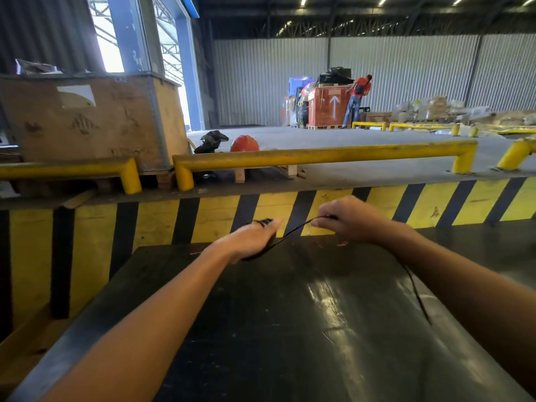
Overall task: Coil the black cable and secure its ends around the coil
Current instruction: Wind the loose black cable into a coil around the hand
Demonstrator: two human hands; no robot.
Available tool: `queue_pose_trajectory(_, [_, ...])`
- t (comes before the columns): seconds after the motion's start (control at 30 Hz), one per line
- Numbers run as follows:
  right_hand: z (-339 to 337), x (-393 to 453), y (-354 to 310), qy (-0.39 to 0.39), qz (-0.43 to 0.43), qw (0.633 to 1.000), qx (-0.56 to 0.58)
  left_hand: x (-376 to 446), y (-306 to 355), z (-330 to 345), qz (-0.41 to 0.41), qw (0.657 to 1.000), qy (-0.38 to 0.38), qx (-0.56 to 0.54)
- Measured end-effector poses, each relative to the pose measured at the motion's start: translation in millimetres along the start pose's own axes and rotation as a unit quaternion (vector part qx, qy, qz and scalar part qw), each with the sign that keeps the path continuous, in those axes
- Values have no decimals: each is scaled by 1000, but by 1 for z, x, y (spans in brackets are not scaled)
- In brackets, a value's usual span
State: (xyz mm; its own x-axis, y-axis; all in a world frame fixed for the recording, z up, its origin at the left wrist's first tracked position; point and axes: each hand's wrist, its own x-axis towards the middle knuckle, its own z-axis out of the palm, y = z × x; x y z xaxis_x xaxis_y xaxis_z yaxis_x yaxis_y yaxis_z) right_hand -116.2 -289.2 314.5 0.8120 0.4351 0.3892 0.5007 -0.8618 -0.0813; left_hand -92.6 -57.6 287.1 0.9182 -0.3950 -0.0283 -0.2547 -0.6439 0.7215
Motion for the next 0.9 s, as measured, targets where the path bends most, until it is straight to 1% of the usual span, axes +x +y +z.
queue_pose_trajectory(0.03, [-6,3,5,16,0,1000,-16,-2,3,3,-27,998,-61,15])
queue_pose_trajectory(0.07, [-10,6,10,31,4,999,-22,-5,6,6,-51,990,-131,-2])
queue_pose_trajectory(0.1, [-13,7,14,43,11,999,-23,-8,10,7,-64,976,-203,-44])
queue_pose_trajectory(0.17, [-9,7,17,70,30,997,-15,-16,18,8,-47,934,-316,-157])
queue_pose_trajectory(0.2, [-3,5,16,82,47,996,-4,-20,22,7,-25,909,-355,-218])
queue_pose_trajectory(0.23, [5,1,14,85,68,994,12,-23,26,6,2,882,-378,-283])
queue_pose_trajectory(0.27, [17,-3,10,76,85,993,30,-26,30,3,34,853,-383,-353])
queue_pose_trajectory(0.3, [31,-10,4,60,95,992,55,-28,35,1,66,824,-367,-426])
queue_pose_trajectory(0.37, [63,-27,-15,26,101,987,126,-28,49,-5,111,768,-303,-553])
queue_pose_trajectory(0.4, [77,-35,-27,11,98,983,155,-25,56,-7,125,753,-261,-591])
queue_pose_trajectory(0.43, [86,-41,-39,2,86,982,170,-21,62,-10,135,753,-213,-608])
queue_pose_trajectory(0.47, [90,-45,-48,-6,68,983,170,-17,65,-13,143,765,-157,-607])
queue_pose_trajectory(0.53, [81,-44,-52,-18,40,990,137,-8,66,-22,146,804,-37,-576])
queue_pose_trajectory(0.6, [56,-39,-41,-13,31,995,95,0,57,-37,124,832,64,-537])
queue_pose_trajectory(0.67, [23,-32,-24,3,37,997,60,4,45,-52,89,856,129,-492])
queue_pose_trajectory(0.7, [7,-29,-14,19,40,998,42,6,38,-58,71,878,142,-452])
queue_pose_trajectory(0.73, [-8,-25,-5,40,43,998,25,7,33,-61,57,907,136,-395])
queue_pose_trajectory(0.8, [-33,-15,8,86,42,995,-3,8,29,-60,28,961,70,-265])
queue_pose_trajectory(0.83, [-41,-9,10,100,36,994,-10,8,31,-56,6,979,25,-203])
queue_pose_trajectory(0.87, [-47,-3,10,110,30,993,-13,5,35,-52,-20,989,-25,-148])
queue_pose_trajectory(0.9, [-51,3,9,118,25,993,-13,0,42,-46,-42,990,-82,-105])
